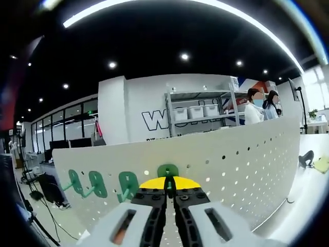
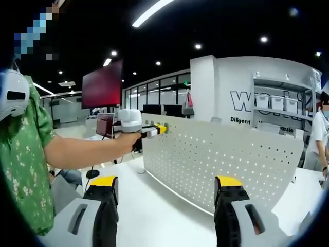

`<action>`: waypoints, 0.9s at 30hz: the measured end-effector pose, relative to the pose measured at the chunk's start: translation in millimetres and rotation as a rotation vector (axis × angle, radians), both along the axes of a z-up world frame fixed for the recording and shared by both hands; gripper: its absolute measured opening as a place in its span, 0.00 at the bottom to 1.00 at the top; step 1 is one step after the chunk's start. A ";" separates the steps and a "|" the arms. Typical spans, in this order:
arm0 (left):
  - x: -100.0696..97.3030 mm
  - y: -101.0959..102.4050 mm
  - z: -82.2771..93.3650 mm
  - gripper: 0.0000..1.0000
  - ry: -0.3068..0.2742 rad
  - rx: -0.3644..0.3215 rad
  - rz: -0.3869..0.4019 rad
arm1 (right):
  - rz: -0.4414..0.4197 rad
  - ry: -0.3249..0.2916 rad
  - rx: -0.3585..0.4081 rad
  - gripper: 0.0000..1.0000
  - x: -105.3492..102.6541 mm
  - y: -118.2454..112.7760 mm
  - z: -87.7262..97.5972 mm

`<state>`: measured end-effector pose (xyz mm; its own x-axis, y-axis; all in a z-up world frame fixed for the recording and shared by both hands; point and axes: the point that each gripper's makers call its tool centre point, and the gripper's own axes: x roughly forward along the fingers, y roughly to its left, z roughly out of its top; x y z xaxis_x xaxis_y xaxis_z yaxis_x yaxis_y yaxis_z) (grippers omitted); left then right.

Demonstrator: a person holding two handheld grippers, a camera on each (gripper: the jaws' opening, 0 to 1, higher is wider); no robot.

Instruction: Insert the hook assembly into the mounting plate slot until the hook locks in place.

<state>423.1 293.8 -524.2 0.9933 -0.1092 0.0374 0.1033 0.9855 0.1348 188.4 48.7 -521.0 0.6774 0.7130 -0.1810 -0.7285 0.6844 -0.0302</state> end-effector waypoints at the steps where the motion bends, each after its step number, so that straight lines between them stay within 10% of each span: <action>1: -0.1 0.2 -0.1 0.03 -0.001 0.005 0.000 | 0.000 0.001 0.001 0.78 0.1 0.1 -0.1; 27: 0.7 -1.2 -1.7 0.03 -0.014 0.127 0.013 | -0.003 0.001 0.008 0.76 0.6 -0.4 -1.2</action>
